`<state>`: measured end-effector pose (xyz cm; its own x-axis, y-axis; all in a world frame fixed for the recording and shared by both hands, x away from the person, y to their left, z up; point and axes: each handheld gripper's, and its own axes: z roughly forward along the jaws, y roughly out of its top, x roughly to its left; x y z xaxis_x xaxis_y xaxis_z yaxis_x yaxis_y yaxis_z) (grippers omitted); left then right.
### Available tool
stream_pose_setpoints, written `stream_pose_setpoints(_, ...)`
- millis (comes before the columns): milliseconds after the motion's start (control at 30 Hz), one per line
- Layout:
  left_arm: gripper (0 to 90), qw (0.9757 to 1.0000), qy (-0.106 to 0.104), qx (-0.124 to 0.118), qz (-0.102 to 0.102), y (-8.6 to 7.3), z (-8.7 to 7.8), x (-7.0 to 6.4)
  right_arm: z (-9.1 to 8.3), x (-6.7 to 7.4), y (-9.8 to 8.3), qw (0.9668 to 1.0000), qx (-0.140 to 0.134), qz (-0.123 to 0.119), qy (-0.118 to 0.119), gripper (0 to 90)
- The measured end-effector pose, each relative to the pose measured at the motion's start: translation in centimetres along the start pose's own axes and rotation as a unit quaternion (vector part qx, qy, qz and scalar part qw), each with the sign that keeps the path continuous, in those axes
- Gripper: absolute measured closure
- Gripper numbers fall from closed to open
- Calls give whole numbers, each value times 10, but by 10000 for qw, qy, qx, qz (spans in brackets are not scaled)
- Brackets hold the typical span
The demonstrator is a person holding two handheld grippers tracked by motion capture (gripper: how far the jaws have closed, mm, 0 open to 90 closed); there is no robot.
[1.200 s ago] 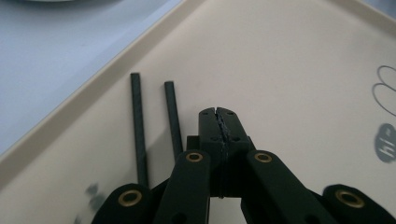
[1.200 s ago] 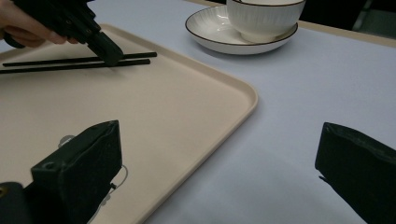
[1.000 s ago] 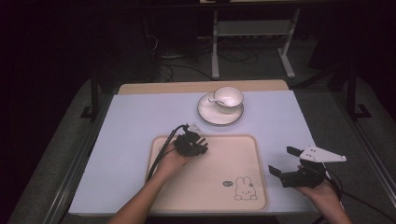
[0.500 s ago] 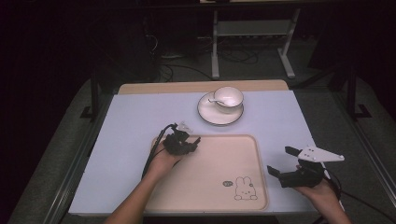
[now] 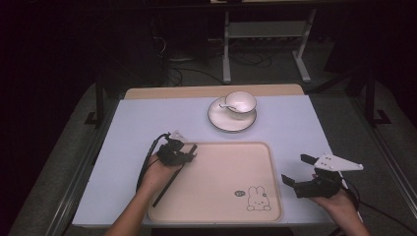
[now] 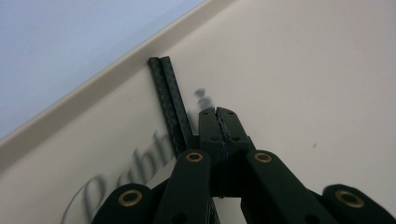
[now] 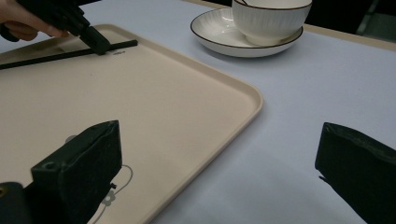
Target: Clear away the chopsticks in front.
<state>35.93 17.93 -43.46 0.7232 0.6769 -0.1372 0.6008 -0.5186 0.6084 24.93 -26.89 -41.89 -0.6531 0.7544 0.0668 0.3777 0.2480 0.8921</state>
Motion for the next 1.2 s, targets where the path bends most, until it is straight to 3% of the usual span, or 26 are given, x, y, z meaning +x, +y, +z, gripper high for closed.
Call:
stream_pose_setpoints(233,896,9997,97,-36,-231,-19,-18,13,-1,-1,-1,10000,10,29,-2,0)
stream_pose_setpoints(667,896,9987,191,-111,-452,-46,-40,21,1,-1,0,10000,29,9,-33,1)
stream_pose_setpoints(867,895,9986,203,-106,-486,-54,-46,22,0,0,-1,10000,27,-8,-49,0)
stream_pose_setpoints(1067,887,9990,271,-68,-356,-52,-45,19,0,0,-1,10000,55,-22,-62,0)
stream_pose_setpoints(1200,820,9989,251,-228,-321,-50,-49,18,-1,0,-1,10000,37,-19,-54,1)
